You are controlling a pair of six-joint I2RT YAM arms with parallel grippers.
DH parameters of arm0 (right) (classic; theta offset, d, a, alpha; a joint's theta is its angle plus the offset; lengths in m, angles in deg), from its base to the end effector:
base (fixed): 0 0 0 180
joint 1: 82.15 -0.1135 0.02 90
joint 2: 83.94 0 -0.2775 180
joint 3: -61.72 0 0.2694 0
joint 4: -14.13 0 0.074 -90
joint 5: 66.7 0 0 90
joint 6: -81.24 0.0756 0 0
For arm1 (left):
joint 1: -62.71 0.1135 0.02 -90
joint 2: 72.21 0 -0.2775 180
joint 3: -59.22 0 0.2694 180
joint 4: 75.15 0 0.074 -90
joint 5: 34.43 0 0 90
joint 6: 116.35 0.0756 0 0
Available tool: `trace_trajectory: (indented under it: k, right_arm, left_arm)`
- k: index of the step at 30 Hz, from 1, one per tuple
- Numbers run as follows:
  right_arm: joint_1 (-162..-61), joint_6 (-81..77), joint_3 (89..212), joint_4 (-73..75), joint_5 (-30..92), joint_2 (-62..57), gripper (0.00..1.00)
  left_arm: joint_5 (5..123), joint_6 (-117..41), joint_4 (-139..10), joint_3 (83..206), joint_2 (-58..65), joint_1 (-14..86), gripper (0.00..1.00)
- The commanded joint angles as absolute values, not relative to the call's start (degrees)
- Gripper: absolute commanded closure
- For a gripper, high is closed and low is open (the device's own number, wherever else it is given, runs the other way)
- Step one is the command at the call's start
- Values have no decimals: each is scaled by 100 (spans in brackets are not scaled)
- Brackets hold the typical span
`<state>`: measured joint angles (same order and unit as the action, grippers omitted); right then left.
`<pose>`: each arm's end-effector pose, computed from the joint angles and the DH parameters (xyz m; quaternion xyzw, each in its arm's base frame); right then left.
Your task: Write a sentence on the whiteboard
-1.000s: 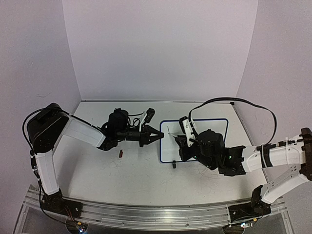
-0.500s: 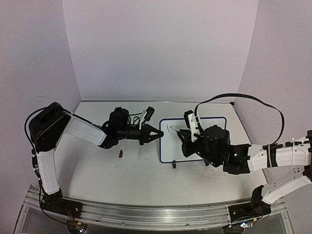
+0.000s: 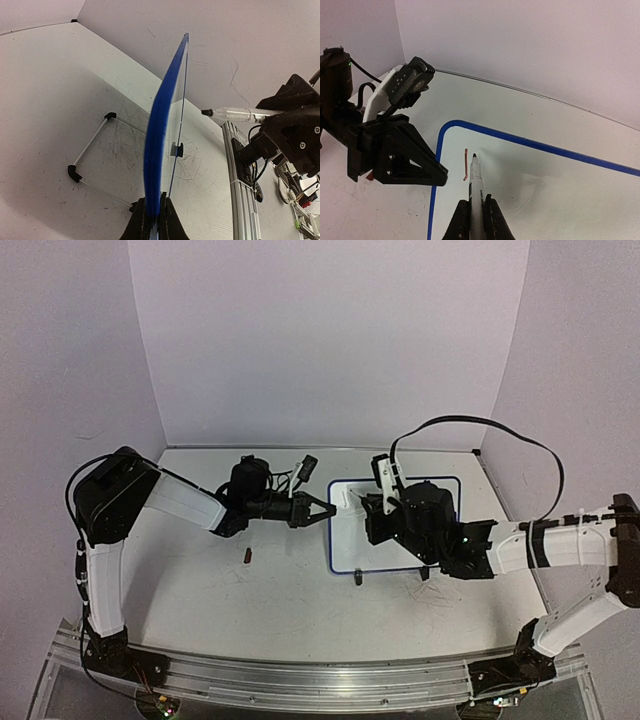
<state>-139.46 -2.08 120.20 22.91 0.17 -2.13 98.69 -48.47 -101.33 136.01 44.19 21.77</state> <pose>0.2231 0.2926 0.2454 -0.2205 0.7529 0.1831 0.5924 0.3261 -0.3513 0.1603 0.3440 0.6830 -0.5472 0.3403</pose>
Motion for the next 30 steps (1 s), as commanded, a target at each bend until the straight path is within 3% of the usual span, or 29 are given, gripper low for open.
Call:
trace_trajectory:
  k: [1,30]
  right_arm:
    - [-13771,-67,12389,2360,388,8,100]
    - [-13762,64,12305,2364,-311,191,100]
  left_arm:
    - [9568,-4998,-9538,13695,4645,2175,100]
    - [9452,-4848,-9409,13653,4491,2158,100]
